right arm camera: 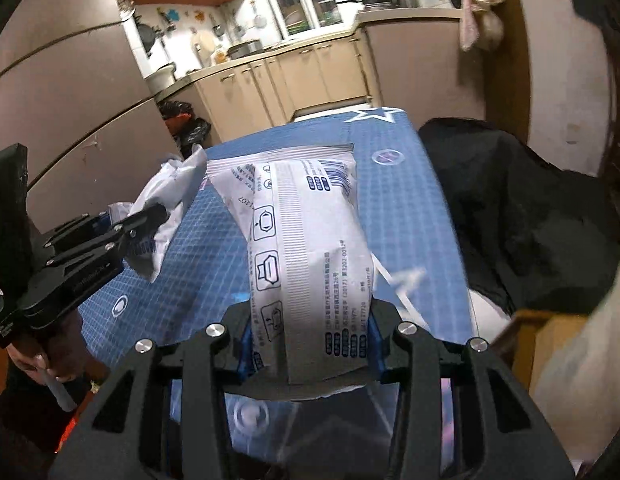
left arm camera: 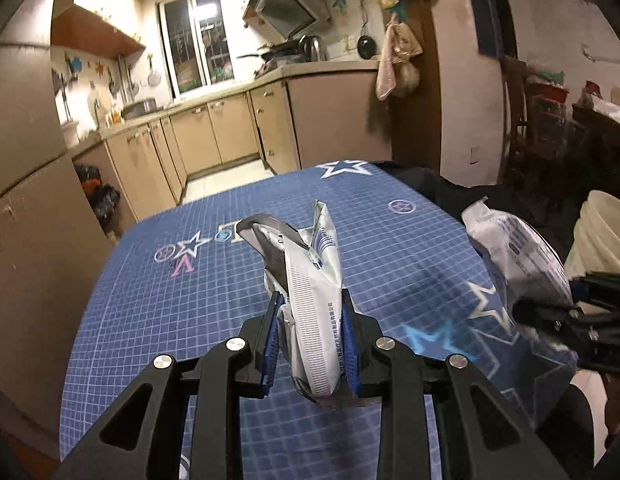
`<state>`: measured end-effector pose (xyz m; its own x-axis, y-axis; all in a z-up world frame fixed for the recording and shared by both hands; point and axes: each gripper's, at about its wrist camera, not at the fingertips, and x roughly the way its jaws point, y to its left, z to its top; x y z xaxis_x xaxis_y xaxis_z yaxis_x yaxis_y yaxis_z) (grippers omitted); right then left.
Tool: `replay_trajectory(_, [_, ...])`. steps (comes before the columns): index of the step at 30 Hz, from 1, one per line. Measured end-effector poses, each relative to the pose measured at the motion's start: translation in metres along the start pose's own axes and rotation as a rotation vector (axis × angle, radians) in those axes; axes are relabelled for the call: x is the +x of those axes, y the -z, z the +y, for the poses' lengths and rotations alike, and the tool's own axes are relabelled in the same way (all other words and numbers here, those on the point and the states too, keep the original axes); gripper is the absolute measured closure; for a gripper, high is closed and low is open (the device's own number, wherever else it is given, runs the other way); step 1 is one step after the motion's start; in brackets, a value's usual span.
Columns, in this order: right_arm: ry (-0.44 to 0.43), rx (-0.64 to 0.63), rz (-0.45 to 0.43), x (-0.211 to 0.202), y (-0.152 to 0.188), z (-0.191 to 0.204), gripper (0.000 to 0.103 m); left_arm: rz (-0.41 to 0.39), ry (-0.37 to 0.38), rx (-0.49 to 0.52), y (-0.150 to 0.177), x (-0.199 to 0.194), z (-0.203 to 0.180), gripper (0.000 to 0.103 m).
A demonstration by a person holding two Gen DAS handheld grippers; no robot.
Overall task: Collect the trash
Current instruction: 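Carry the white wrapper and white pouch over the white bucket with both tools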
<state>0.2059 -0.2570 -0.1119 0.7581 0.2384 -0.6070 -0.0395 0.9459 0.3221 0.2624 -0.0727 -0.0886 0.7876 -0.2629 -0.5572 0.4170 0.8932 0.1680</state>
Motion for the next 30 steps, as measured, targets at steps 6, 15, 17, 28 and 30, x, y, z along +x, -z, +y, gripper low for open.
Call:
replay_trajectory(6, [0.043,0.037,-0.05,-0.037,0.013,-0.013,0.062,-0.02,0.033,0.035,-0.015,-0.009,-0.04,0.074])
replay_trajectory(15, [0.181,0.079,-0.198,-0.114,0.006,-0.059,0.062,-0.097,0.103,0.14,-0.054,-0.016,-0.113,0.074])
replay_trajectory(17, [0.222,0.084,-0.228,-0.132,0.004,-0.069,0.062,-0.106,0.13,0.163,-0.061,-0.016,-0.132,0.074])
replay_trajectory(28, [0.453,0.151,-0.313,-0.21,0.016,-0.145,0.062,-0.171,0.31,0.324,-0.099,-0.024,-0.26,0.074])
replay_trajectory(30, [0.492,0.162,-0.316,-0.219,0.021,-0.158,0.062,-0.174,0.347,0.347,-0.104,-0.025,-0.281,0.074])
